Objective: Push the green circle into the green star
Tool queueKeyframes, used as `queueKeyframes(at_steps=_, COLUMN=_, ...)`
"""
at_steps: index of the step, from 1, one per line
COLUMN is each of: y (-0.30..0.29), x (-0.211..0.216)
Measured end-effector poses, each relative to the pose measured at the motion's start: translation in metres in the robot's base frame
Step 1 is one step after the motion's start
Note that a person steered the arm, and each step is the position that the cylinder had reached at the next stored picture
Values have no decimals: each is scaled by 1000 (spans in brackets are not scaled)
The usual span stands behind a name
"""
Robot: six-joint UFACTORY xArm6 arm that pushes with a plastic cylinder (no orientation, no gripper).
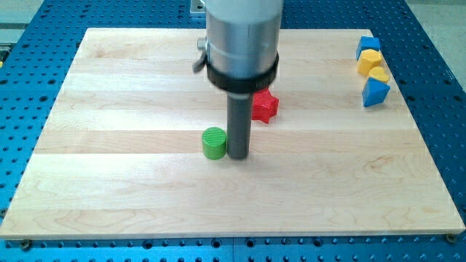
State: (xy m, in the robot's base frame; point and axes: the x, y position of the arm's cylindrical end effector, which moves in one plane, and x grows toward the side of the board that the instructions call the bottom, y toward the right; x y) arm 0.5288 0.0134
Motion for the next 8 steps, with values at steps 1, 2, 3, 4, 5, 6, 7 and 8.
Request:
queueKeyframes(at_steps=1, y=-17, x=19)
queueKeyframes(at_steps=2, y=-51, x=-21)
queueKeyframes(at_steps=3, y=-74, x=-60)
queueKeyframes(at_steps=4, y=-72, x=-94)
queueKeyframes(at_steps=5, y=-34, x=-131)
queueKeyframes(at_steps=6, y=-38, x=-87)
queueKeyframes(at_steps=7, y=-31, x=-57)
queueKeyframes(at_steps=8, y=12, x=-71)
